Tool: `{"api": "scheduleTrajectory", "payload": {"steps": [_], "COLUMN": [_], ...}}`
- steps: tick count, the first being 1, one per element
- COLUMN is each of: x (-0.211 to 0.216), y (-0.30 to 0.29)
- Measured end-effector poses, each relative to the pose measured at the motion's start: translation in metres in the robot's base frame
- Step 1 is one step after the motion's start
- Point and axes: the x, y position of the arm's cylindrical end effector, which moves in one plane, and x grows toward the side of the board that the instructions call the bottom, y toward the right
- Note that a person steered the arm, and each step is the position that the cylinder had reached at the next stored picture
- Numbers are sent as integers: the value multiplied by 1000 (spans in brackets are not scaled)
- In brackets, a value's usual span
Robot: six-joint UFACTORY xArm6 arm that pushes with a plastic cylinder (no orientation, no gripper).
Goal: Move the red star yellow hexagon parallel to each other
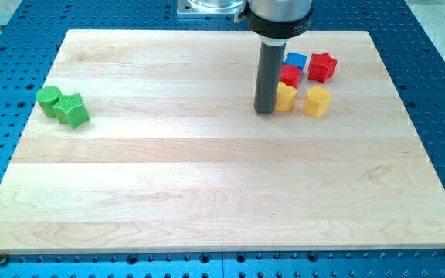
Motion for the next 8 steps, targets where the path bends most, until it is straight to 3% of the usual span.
{"api": "scheduleTrajectory", "payload": {"steps": [1,3,4,5,6,8], "x": [16,99,66,56,18,5], "y": [0,52,88,88,88,91]}}
